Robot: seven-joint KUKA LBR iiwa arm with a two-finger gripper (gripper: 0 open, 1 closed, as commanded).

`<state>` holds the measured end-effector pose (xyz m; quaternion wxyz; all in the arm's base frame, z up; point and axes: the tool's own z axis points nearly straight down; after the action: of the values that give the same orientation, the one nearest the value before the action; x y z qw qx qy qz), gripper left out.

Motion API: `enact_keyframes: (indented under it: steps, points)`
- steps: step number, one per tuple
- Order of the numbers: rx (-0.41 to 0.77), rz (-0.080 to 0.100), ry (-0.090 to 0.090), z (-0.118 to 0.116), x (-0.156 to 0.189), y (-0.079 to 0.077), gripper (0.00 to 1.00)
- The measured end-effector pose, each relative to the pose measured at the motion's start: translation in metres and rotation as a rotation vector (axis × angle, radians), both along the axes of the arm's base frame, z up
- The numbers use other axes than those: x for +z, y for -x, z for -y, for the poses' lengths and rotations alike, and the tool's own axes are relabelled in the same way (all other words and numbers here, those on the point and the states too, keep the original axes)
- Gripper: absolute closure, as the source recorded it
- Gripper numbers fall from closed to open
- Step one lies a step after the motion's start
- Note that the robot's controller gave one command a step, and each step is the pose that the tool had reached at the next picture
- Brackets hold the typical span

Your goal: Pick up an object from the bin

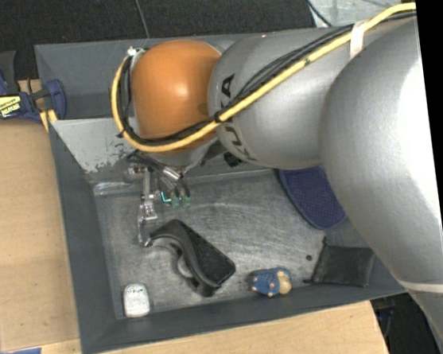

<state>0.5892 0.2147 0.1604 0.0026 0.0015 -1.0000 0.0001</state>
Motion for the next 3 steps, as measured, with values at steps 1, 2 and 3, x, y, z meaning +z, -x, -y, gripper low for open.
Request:
enact_keyframes:
  steps: [1,2,3]
  points:
    - [-0.003,0.008,-0.002,0.001,0.004,-0.002,1.00]
    - [-0.004,0.008,-0.002,0.001,0.004,-0.002,0.00]
    - [-0.020,-0.003,0.004,0.048,-0.068,0.047,0.00]
